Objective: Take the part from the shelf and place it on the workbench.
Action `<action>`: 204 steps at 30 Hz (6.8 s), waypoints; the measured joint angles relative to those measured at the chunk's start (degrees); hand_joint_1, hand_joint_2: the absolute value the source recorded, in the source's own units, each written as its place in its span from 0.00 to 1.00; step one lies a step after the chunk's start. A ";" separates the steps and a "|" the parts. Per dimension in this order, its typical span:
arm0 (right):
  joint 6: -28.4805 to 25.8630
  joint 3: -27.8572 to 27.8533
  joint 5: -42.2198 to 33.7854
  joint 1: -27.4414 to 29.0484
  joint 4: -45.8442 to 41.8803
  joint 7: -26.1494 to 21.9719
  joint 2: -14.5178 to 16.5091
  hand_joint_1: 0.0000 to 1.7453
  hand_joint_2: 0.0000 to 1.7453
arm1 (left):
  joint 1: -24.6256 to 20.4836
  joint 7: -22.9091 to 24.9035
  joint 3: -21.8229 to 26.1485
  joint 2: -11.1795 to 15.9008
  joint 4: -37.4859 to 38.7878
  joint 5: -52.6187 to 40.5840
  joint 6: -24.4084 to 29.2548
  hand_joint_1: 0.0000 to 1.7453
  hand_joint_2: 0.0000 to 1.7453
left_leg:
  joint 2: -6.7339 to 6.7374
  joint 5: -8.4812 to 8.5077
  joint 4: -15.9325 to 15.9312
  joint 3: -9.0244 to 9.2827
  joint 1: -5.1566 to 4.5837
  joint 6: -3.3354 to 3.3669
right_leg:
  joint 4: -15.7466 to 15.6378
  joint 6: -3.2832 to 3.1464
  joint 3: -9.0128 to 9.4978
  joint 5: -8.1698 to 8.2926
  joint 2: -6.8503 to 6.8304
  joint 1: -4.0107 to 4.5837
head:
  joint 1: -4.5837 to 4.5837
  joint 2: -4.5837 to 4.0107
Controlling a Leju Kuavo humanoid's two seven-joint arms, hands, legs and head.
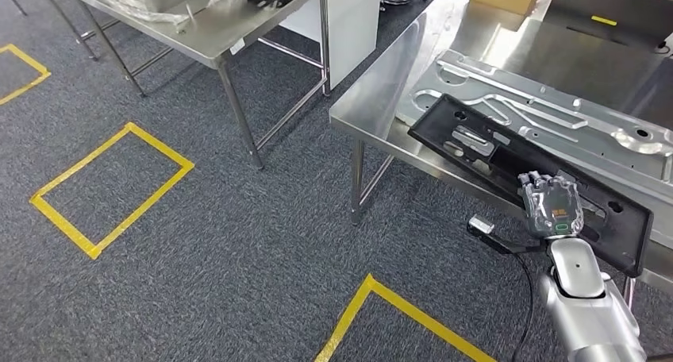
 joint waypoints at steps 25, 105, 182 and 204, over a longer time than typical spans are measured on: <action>1.04 -0.24 2.37 3.40 -0.03 1.30 0.55 1.00 1.00 | 0.42 -0.70 -0.82 -0.27 0.20 0.92 -0.66 0.00 1.00 | -2.98 8.24 -1.58 -7.21 -4.44 6.68 | 6.42 0.75 3.67 -7.11 0.66 2.07 | 0.05 0.00; 4.22 -7.14 -17.29 10.32 -9.27 -8.37 -0.33 0.00 0.00 | -1.20 -10.72 0.80 -0.30 0.20 2.48 -3.57 0.00 0.00 | -1.92 7.53 -1.04 -6.20 -3.09 5.47 | 2.50 1.41 5.27 -4.97 0.24 0.89 | 0.03 -0.01; 9.93 -7.45 -30.09 18.37 -9.64 -16.49 2.35 0.00 1.00 | -0.16 -7.10 0.18 -0.83 0.09 2.19 -3.85 0.00 0.00 | -3.14 0.59 6.84 -1.66 -1.61 2.20 | -2.25 -1.22 -0.22 2.43 3.51 1.89 | -0.03 -0.01; 10.93 -7.57 -32.20 22.08 -12.39 -17.14 1.90 0.00 1.00 | -0.18 -7.27 0.18 -0.81 0.09 1.86 -4.04 0.00 0.00 | 3.44 -2.43 2.53 -0.98 -2.72 2.74 | -2.35 -1.70 3.72 -0.52 -1.21 2.03 | 0.02 0.00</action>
